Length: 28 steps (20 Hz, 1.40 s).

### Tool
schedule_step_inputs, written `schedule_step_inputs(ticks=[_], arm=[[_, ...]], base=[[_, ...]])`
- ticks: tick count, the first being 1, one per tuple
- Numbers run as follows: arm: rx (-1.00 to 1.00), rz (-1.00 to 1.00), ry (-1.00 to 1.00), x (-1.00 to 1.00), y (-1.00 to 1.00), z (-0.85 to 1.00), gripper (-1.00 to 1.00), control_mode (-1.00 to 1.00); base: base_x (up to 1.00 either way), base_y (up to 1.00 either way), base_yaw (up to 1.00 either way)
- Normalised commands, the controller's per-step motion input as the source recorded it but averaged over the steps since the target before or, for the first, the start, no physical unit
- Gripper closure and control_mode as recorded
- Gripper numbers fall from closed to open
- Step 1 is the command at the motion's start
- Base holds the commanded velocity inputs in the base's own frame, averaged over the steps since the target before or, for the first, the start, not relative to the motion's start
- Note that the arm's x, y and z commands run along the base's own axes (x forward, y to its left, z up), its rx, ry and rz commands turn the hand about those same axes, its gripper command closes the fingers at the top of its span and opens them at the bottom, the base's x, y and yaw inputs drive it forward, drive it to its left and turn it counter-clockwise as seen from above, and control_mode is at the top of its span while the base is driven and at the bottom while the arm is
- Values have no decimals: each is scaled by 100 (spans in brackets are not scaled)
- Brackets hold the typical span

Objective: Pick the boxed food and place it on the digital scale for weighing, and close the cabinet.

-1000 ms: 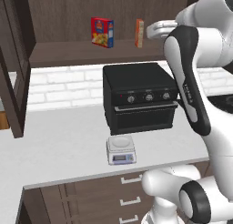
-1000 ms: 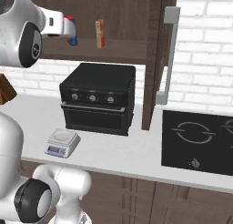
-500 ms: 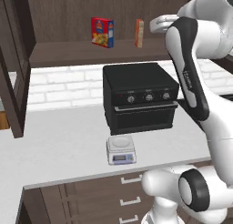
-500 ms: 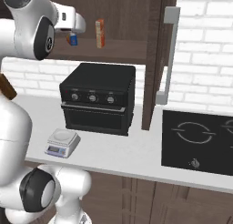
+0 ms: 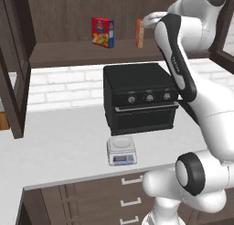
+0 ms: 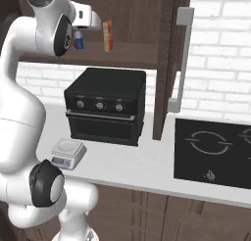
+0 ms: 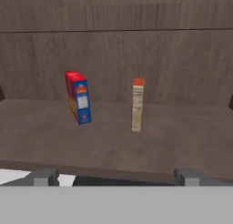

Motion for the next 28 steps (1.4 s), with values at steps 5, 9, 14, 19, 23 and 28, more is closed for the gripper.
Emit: schedule_step_inputs(ticks=[5, 9, 14, 19, 23, 28], arm=[[0, 0, 0, 60, -2, 0, -100, -100], [0, 0, 0, 49, -1, 0, -100, -100], [0, 0, 0, 52, 0, -6, -100, -100], [0, 0, -3, 56, 0, 0, -100, -100], [0, 0, 0, 51, -1, 0, -100, -100], [0, 0, 2, 27, -2, -10, -100, -100]], base=[[0, 0, 0], [0, 0, 0], [0, 0, 0], [0, 0, 0], [0, 0, 0], [0, 0, 0]])
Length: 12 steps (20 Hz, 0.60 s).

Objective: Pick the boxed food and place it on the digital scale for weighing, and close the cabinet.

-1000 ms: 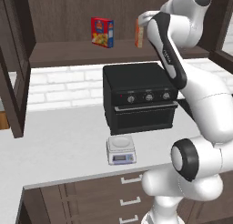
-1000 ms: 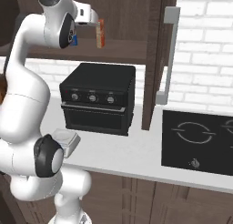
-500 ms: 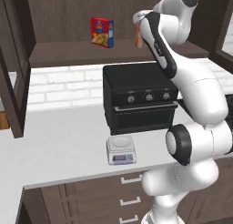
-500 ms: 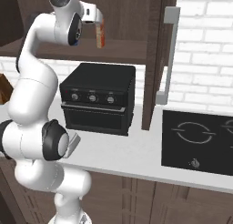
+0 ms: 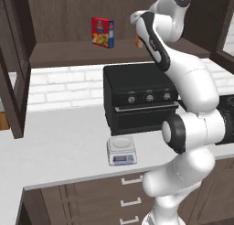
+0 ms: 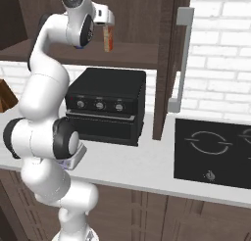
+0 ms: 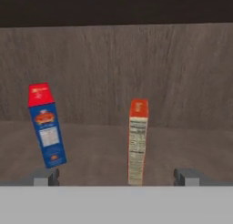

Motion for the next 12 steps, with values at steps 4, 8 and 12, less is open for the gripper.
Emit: schedule_step_inputs(ticks=[4, 8, 12], arm=[[0, 0, 0, 18, 0, -22, -100, -100], [0, 0, 0, 16, 0, -23, -100, -100], [0, 0, 0, 5, -3, -15, -100, -100]], base=[[0, 0, 0], [0, 0, 0], [0, 0, 0]])
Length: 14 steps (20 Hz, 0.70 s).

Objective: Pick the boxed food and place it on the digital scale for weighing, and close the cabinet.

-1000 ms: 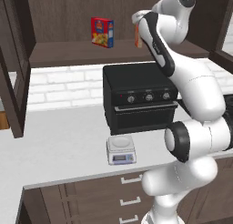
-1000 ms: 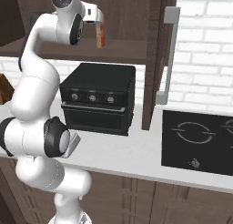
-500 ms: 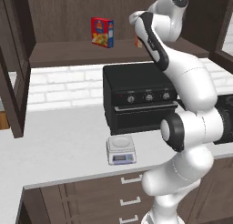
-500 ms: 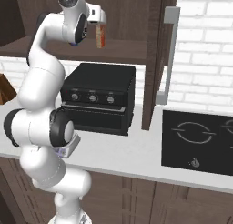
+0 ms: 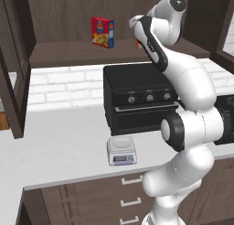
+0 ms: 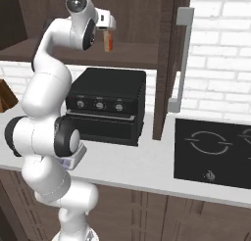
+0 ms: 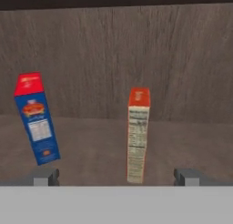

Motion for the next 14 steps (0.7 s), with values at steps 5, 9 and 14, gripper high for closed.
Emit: schedule_step_inputs(ticks=[5, 9, 14], arm=[[0, -1, 0, 20, -1, -20, -100, -100], [0, -3, 1, 30, -5, -7, -100, -100], [0, -4, 6, 42, -12, -2, -100, -100]], base=[[0, 0, 0], [0, 0, 0], [0, 0, 0]])
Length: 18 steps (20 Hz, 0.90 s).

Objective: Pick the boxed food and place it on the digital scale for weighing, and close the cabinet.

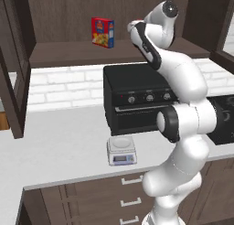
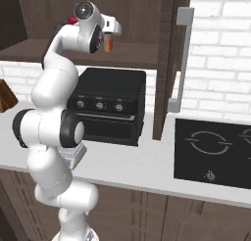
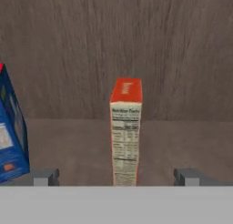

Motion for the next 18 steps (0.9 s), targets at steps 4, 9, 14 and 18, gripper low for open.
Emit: schedule_step_inputs(ticks=[4, 9, 14, 18], arm=[[0, -3, 7, 40, -6, 0, -100, -100], [0, 0, 0, 36, -1, 0, -100, -100], [0, 0, 0, 34, 0, 0, -100, -100], [0, 0, 0, 32, 0, -12, -100, -100]], base=[[0, 0, 0], [0, 0, 0], [0, 0, 0], [0, 0, 0]])
